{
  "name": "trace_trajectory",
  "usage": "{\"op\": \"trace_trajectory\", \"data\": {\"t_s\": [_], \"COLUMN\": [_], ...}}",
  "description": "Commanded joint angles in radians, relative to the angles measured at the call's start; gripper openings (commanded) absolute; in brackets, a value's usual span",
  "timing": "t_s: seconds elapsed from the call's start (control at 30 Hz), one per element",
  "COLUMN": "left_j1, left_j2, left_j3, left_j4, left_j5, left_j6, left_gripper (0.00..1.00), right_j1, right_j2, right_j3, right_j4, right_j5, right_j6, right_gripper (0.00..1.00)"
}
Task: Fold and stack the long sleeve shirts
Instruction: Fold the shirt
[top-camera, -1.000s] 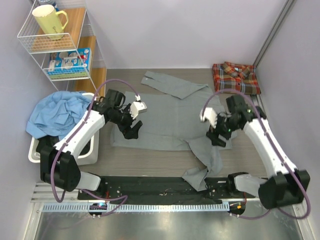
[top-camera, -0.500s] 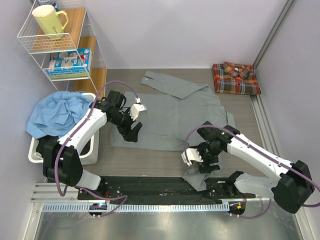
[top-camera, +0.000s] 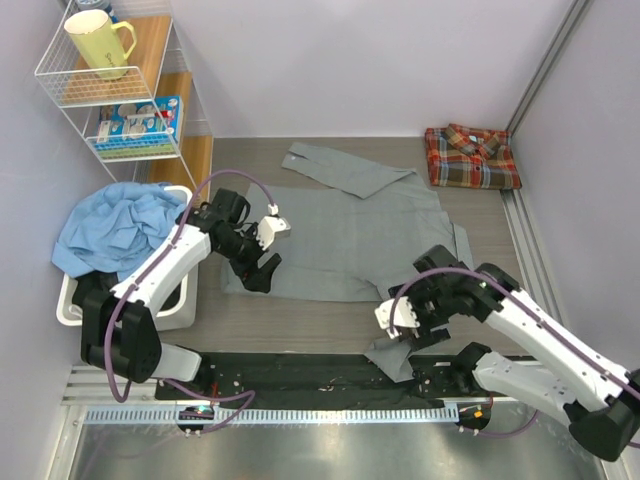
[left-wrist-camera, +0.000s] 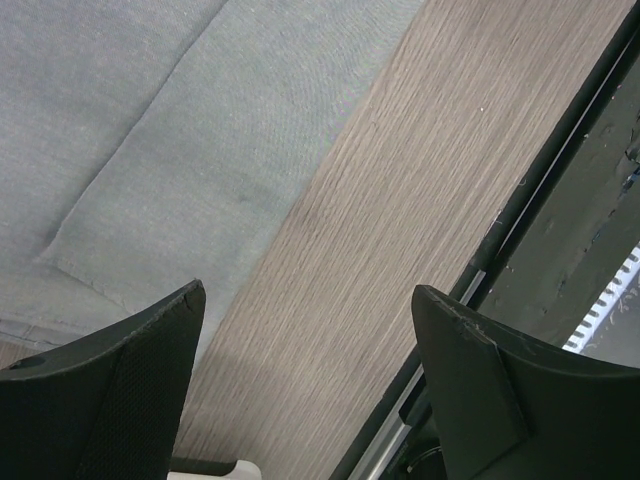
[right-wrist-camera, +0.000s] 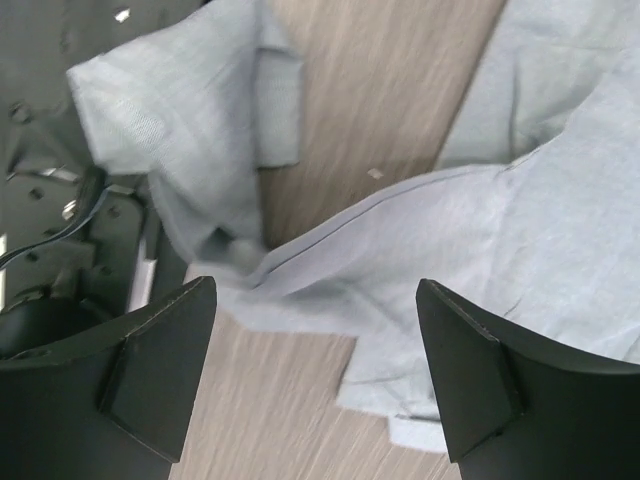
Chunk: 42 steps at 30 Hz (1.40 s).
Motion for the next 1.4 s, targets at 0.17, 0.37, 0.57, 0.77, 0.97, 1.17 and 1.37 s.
{"op": "trace_trajectory", "data": {"t_s": [0.17,0.37,0.57,0.77,0.97,1.17,1.37], "left_j1": [0.002,0.002,0.002,0.003,0.002,-0.049,-0.265], "left_j2": [0.004,0.021,-0.007,-0.004,-0.002,0.004,0.014], "left_j3": [-0.002,0.022,0.025,0.048,0.035,0.033,0.027], "left_j4": [0.022,0.022,0.013,0.002,0.065,0.122,0.189], "left_j5": [0.015,0.015,0.012,0.027,0.024,0.052,0.007], "left_j6": [0.006,-0.004,-0.004,-0.002,-0.054,-0.067,0.077], "left_gripper": [0.84,0.84,0.83,0.83,0.83,0.83,0.8], "right_j1": [0.005,0.005,-0.004,-0.059,-0.13,-0.24,-0.403], "right_j2": [0.066,0.189,0.214,0.375,0.692,0.907,0.894], "right_j3": [-0.036,-0.027,0.061,0.296,0.535,0.808,0.856], "right_j4": [-0.121,0.017,0.13,0.161,0.245,0.221,0.092], "right_j5": [0.022,0.017,0.135,0.164,0.148,0.132,0.002], "right_j6": [-0.018,0.116,0.2,0.147,0.096,0.257,0.378], "right_gripper": [0.87,0.68,0.01,0.01,0.09,0.59,0.71]}}
